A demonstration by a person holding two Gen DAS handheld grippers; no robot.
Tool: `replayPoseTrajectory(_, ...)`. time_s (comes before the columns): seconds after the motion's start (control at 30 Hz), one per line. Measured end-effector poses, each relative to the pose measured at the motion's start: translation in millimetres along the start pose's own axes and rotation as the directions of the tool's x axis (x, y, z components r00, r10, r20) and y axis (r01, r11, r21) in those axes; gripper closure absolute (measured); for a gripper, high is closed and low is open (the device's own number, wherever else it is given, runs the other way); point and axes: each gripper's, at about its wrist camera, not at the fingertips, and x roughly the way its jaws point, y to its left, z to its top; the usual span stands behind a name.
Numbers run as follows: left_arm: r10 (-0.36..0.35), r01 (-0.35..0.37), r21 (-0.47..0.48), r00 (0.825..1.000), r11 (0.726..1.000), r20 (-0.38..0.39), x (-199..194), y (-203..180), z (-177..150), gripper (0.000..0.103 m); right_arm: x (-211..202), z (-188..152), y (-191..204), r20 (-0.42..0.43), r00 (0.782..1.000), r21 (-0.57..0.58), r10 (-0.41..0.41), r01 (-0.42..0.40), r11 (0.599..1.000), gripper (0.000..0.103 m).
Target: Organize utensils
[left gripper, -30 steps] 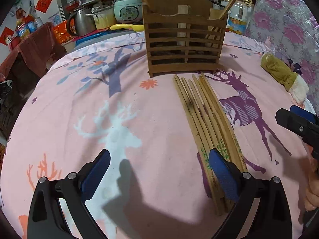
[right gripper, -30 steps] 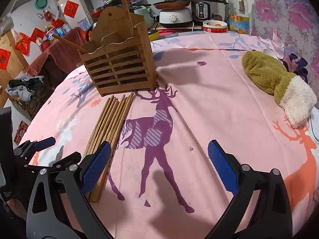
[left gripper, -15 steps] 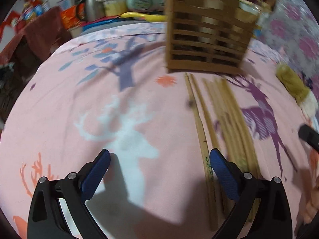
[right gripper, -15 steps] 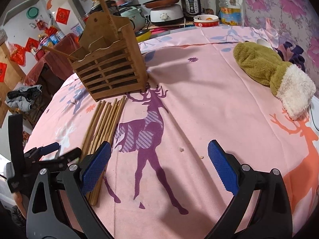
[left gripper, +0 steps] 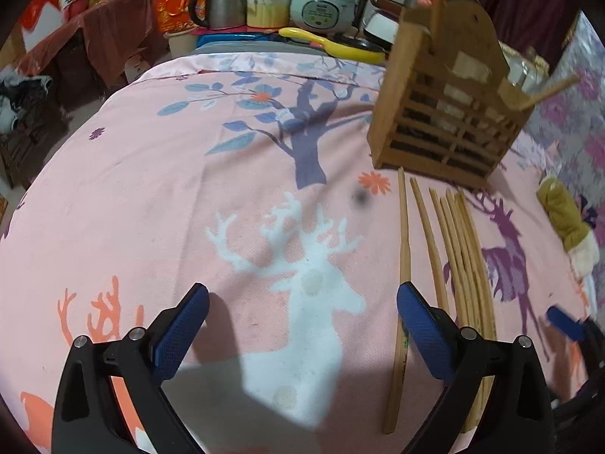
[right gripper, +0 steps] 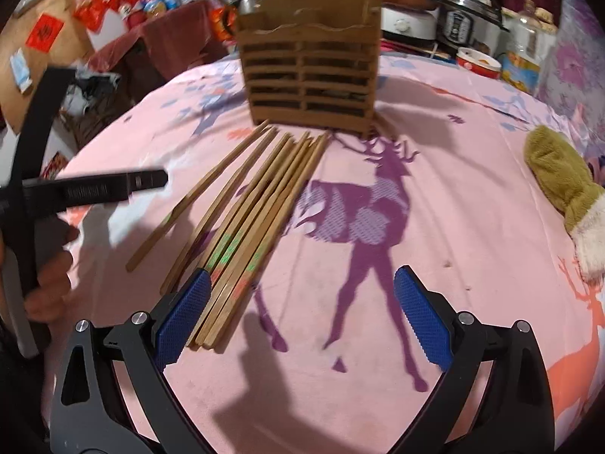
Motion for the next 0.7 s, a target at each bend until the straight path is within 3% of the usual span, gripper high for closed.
replayPoseTrajectory(0.13, -0.013, 0.012, -0.032, 1.000, 0.999, -0.006, -0.6, 4.7, -0.2, 0.005, 5.1, -3.4, 10.0, -0.026, 0.999, -0.041, 0.022, -0.023, 0.999, 0.009)
replayPoseTrajectory(0.3, -0.006, 0.006, -0.014, 1.000, 1.000, -0.013, 1.3, 0.2, -2.9, 0.005, 11.7, -5.6, 18.3, -0.045, 0.998, -0.118, -0.044, 0.038, 0.992, 0.010)
replayPoseTrajectory(0.4, 0.008, -0.008, 0.014, 1.000, 1.000, -0.005, -1.1, -4.7, -6.1, 0.005, 9.0, -1.0, -8.9, -0.030, 0.980, -0.056, -0.195, 0.193, 0.980, 0.012)
replayPoseTrajectory(0.43, 0.007, -0.007, 0.021, 1.000, 1.000, -0.002, -2.4, -6.0, -6.9, 0.005, 7.9, -0.2, -19.1, -0.035, 0.978, -0.022, -0.206, 0.205, 0.978, 0.014)
replayPoseTrajectory(0.47, 0.004, -0.004, 0.025, 1.000, 1.000, 0.000, -3.1, -7.0, -7.5, 0.005, 4.6, 1.7, -35.2, -0.042, 0.981, 0.044, -0.188, 0.190, 0.981, 0.019)
replayPoseTrajectory(0.57, -0.004, 0.003, 0.033, 1.000, 0.999, 0.008, -6.5, -8.8, -8.9, 0.005, -13.0, 4.6, -57.9, 0.005, 0.997, 0.166, -0.077, 0.076, 0.983, 0.020)
replayPoseTrajectory(0.7, 0.003, -0.004, 0.039, 1.000, 0.999, 0.013, -7.1, -9.9, -8.4, 0.005, -14.6, 1.8, -43.6, 0.013, 0.999, 0.132, 0.034, -0.036, 0.991, 0.020)
